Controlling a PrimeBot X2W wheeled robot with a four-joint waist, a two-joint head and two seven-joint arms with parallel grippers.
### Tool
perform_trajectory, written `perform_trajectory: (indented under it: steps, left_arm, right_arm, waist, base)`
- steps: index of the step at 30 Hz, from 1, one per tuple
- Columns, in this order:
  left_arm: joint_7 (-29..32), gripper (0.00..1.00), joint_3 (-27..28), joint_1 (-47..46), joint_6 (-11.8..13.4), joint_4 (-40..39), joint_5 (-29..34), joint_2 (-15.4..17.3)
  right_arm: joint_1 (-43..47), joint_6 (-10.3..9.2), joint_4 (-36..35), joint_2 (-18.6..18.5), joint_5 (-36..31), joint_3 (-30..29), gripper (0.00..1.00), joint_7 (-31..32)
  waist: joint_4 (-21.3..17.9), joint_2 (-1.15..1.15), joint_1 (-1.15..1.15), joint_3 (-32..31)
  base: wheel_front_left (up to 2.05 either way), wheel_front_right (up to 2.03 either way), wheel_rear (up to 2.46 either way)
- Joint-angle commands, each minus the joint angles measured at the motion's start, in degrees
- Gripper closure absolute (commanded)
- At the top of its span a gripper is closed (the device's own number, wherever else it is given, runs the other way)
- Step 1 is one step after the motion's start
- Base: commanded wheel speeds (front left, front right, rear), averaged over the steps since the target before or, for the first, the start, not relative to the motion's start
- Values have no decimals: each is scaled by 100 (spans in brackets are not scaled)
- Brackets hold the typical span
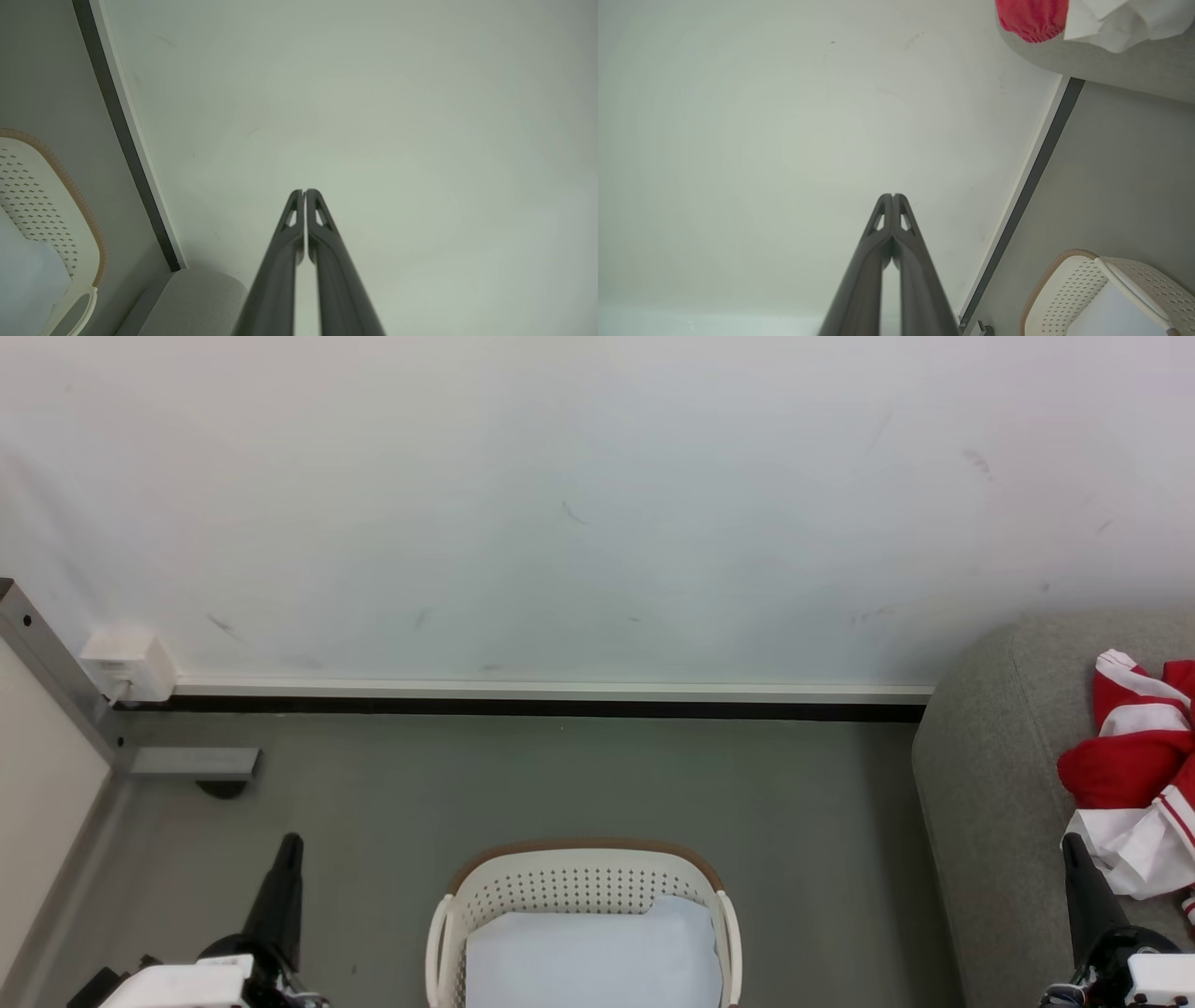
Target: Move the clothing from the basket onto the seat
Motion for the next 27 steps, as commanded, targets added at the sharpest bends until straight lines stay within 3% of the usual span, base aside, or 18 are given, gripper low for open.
perform_trajectory:
  steps: [1,27]
  left_arm:
    - [23,100,13,-40,-36,-22,-74,15]
    - [22,100,12,-39,-36,-23,-75,15]
  right_arm:
    - [-62,-14,-32,15,-8,-26,100,14]
    - [-64,-14,-30,25,-29,-42,100,17]
  waist:
    - [0,0,0,0]
    - [0,0,0,0]
  base:
    - [0,0,0]
    - [0,0,0]
